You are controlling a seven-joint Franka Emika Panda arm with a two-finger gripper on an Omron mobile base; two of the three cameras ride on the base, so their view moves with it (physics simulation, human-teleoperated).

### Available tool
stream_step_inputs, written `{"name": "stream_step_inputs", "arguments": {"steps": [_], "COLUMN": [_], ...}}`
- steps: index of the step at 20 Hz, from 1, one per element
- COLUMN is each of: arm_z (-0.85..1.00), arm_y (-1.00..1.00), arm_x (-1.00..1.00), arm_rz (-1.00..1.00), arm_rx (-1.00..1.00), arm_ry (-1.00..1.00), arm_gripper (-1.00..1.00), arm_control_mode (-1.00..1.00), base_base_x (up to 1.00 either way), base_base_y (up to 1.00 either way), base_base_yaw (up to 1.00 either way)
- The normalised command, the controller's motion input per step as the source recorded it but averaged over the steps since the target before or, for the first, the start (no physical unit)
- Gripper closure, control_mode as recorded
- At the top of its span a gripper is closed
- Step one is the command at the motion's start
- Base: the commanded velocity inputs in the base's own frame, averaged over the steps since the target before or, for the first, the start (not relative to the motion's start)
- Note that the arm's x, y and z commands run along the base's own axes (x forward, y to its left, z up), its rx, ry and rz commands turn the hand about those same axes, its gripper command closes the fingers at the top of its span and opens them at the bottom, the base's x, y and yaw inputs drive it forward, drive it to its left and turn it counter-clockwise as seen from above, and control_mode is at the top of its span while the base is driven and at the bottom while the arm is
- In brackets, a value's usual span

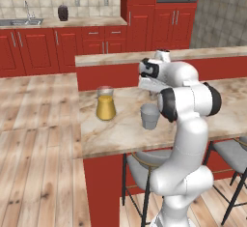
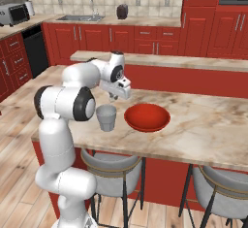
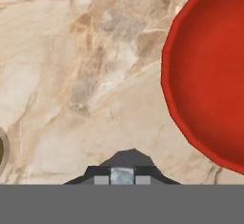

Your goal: There are two ice cubes in the ice bowl. Place both ice cubes in the glass cup.

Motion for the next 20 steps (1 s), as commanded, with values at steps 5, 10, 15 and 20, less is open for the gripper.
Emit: {"name": "stream_step_inputs", "arguments": {"steps": [5, 10, 15, 20], "arm_z": [-0.12, -0.05, -0.08, -0.22], "arm_y": [0.29, 0.09, 0.00, 0.00], "arm_x": [-0.31, -0.22, 0.00, 0.00], "arm_rz": [0.09, 0.05, 0.00, 0.00], "arm_rx": [-0.14, -0.09, -0.05, 0.00], "arm_ry": [0.00, 0.00, 0.00, 0.00], "arm_gripper": [1.00, 1.00, 1.00, 1.00], "arm_control_mode": [-1.00, -1.00, -1.00, -1.00], "base_base_x": [0.00, 0.00, 0.00, 0.00], "base_base_y": [0.00, 0.00, 0.00, 0.00], "base_base_yaw": [0.00, 0.00, 0.00, 0.00]}}
